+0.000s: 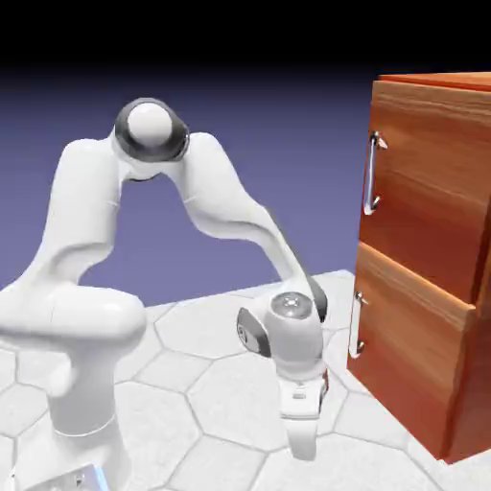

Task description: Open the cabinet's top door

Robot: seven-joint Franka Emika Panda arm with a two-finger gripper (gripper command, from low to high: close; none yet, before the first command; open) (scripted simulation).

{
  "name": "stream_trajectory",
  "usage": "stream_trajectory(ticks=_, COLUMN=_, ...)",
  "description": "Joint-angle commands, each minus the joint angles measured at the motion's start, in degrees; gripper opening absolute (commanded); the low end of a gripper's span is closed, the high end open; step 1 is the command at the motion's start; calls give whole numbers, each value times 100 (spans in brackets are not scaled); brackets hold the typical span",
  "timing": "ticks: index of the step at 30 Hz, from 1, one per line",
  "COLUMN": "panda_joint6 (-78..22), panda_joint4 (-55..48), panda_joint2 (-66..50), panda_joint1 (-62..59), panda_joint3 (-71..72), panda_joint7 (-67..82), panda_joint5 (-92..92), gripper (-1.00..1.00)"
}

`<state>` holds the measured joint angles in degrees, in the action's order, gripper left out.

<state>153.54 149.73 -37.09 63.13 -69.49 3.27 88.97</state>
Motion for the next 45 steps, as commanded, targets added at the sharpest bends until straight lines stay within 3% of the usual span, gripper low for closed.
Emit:
stream_trajectory(ticks=1, panda_joint6=-57, panda_joint4=-32, panda_joint2=-196, panda_joint1=175, panda_joint3=-195, panda_joint7=128, panda_joint5=250, gripper=0)
stream_trajectory(ticks=23, panda_joint6=-1317, panda_joint4=-725, panda_joint2=-4487, panda_joint1=4016, panda_joint3=-4470, panda_joint7=2941, panda_joint5=5723, gripper=0)
stream_trajectory(ticks=29, panda_joint6=-1301, panda_joint4=-1558, panda_joint2=-4338, panda_joint1=3183, panda_joint3=-4133, panda_joint7=2937, panda_joint5=5994, gripper=0)
stream_trajectory(ticks=30, panda_joint6=-1301, panda_joint4=-1558, panda_joint2=-4338, panda_joint1=3183, panda_joint3=-4133, panda_joint7=2937, panda_joint5=5994, gripper=-100)
stream_trajectory(ticks=45, panda_joint6=-4789, panda_joint4=408, panda_joint2=-3807, panda_joint1=3821, panda_joint3=-5516, panda_joint7=4098, panda_joint5=5351, gripper=-100)
